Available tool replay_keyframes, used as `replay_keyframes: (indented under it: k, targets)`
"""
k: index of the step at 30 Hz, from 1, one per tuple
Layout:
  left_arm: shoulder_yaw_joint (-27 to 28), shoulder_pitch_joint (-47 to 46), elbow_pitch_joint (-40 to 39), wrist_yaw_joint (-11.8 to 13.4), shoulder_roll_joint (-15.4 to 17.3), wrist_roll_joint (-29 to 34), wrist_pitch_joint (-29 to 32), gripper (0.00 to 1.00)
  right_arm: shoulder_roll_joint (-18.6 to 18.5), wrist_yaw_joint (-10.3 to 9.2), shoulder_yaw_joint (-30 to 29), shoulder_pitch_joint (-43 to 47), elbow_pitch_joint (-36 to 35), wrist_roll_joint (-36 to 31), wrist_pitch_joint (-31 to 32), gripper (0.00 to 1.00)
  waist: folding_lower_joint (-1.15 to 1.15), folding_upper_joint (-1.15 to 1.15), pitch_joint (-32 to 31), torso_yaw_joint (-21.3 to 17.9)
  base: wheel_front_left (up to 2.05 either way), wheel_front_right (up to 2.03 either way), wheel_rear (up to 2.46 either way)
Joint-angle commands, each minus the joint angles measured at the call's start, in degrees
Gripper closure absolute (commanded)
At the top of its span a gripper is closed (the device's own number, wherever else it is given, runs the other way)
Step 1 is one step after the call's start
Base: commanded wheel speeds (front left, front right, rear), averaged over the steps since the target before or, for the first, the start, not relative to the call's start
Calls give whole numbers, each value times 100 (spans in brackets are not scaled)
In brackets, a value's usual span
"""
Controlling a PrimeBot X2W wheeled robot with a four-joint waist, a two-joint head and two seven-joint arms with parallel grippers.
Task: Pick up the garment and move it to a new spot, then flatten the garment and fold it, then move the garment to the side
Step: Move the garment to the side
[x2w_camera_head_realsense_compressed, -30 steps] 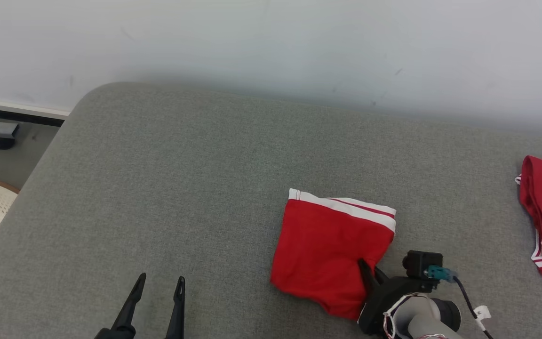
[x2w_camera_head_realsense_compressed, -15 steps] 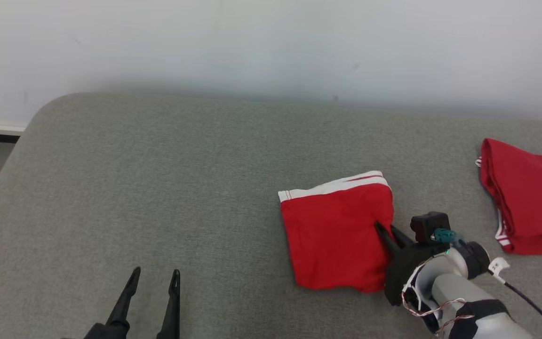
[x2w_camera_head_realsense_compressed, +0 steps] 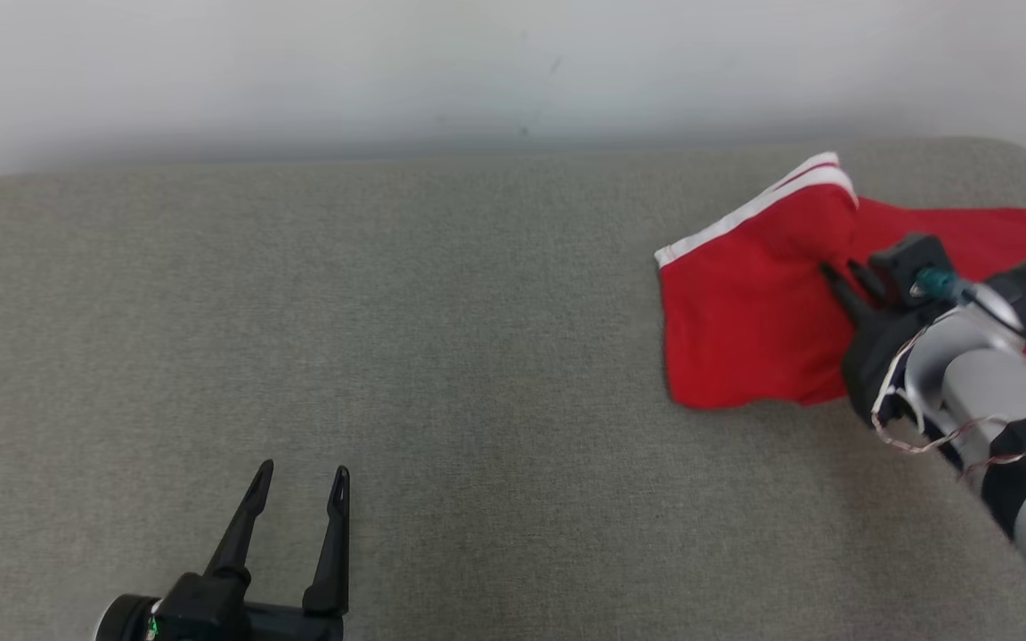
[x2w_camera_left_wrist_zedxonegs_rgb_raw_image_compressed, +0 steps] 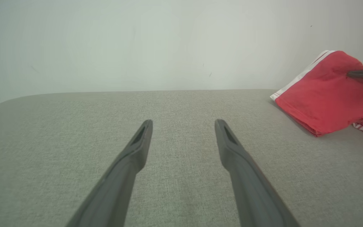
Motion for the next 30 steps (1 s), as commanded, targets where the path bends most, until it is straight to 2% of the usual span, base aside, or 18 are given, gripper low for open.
replay_keyframes:
  k: [1, 15, 26, 30]
  targets:
    - [6, -110, -23, 7, 17, 25, -13, 0, -114, -14, 114, -172, -65, 29, 67, 100, -1, -1, 262, -226, 0, 0, 0]
    - [-117, -455, -174, 7, 197, 99, -13, 0, -1289, -14, 814, -1122, 77, 659, 514, 100, -1, -1, 839, -261, 0, 0, 0]
    - [-139, -651, -256, 7, 203, 141, -13, 0, -1793, -14, 1049, -1469, 369, 872, 504, 100, -1, -1, 1146, -202, 0, 0, 0]
    - [-136, -686, -287, 7, 196, 159, -13, 0, -1812, -14, 1226, -1601, 559, 717, 329, 100, -1, -1, 1225, -180, 0, 0, 0]
